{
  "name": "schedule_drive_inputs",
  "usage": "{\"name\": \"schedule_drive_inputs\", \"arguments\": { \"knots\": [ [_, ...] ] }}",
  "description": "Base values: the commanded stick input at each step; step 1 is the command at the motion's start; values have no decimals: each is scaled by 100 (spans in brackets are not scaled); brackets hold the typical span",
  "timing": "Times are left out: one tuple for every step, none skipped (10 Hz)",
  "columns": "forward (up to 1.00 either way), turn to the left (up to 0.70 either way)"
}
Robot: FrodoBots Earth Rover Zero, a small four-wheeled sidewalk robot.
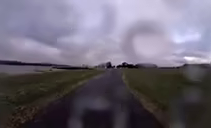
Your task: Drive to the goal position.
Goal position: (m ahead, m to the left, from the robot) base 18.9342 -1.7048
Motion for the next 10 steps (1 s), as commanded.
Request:
{"name": "schedule_drive_inputs", "arguments": {
  "knots": [
    [70,-14],
    [70,-14],
    [70,-14],
    [70,-8],
    [70,-1],
    [70,0],
    [70,0],
    [70,0],
    [70,0],
    [70,0]
  ]
}}
